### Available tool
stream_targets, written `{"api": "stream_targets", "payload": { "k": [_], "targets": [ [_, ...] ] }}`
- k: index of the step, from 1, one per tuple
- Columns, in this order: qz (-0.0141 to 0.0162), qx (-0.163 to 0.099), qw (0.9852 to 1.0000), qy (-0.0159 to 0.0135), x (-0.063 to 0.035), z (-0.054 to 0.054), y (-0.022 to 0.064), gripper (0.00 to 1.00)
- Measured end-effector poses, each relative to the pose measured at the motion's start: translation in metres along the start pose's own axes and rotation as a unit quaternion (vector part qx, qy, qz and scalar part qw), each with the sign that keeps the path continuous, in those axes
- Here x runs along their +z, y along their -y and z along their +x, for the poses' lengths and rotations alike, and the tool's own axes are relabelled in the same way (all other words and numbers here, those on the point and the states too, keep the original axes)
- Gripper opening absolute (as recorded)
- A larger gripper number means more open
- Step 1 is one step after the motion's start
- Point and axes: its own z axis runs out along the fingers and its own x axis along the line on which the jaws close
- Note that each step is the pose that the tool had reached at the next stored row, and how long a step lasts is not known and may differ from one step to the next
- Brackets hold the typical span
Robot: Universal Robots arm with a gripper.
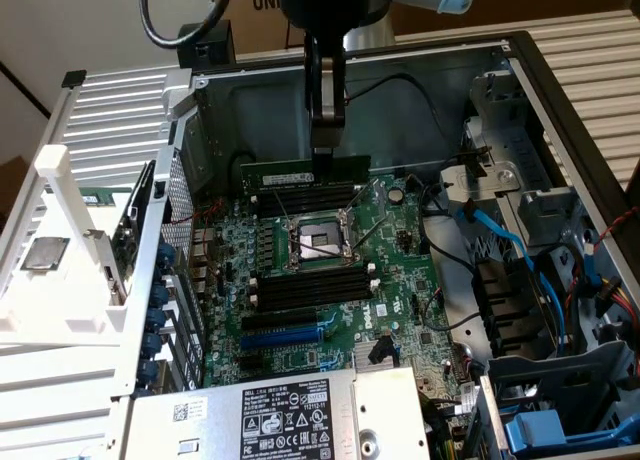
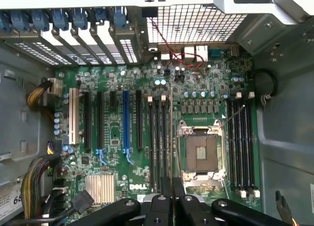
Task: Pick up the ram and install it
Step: 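Pick up the ram and move it above insertion slot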
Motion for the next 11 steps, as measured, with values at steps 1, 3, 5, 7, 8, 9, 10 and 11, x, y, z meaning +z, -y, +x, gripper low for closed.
{"api": "stream_targets", "payload": {
  "k": [1, 3, 5, 7, 8, 9, 10, 11],
  "targets": [
    [0.0, 0.0, 1.0, 0.0001, 0.0019, 0.001, 0.0006, 0.12],
    [0.0, 0.0, 1.0, 0.0001, 0.0054, 0.003, 0.0018, 0.12],
    [0.0, 0.0, 1.0, 0.0001, 0.0089, 0.004, 0.0031, 0.12],
    [0.0, 0.0, 1.0, 0.0001, 0.0126, 0.006, 0.0045, 0.12],
    [0.0, 0.0, 1.0, 0.0001, 0.0143, 0.007, 0.0052, 0.12],
    [0.0, 0.0, 1.0, 0.0001, 0.0269, 0.01, 0.0085, 0.12],
    [0.0, 0.0, 1.0, 0.0002, 0.0287, 0.01, 0.0087, 0.12],
    [0.0009, 0.0, 1.0, 0.0003, 0.0323, 0.01, 0.009, 0.12]
  ]
}}
